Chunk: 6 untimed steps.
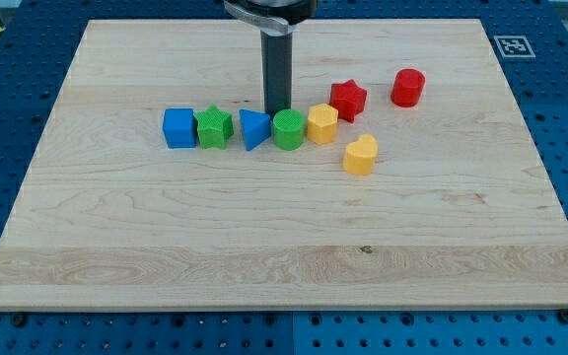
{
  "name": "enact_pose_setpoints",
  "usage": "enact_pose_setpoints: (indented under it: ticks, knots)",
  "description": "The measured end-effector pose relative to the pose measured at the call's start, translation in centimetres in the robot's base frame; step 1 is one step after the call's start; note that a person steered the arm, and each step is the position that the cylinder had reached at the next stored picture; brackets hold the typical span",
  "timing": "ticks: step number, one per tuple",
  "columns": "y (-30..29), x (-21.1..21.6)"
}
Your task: Push red star a bit right
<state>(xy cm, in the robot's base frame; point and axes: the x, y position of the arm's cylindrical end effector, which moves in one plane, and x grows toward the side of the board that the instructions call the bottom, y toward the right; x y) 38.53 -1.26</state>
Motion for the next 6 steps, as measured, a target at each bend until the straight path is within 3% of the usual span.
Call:
enact_pose_setpoints:
  ticks: [3,6]
  knots:
    - [2.6,-2.2]
    - [6.6,-1.1]
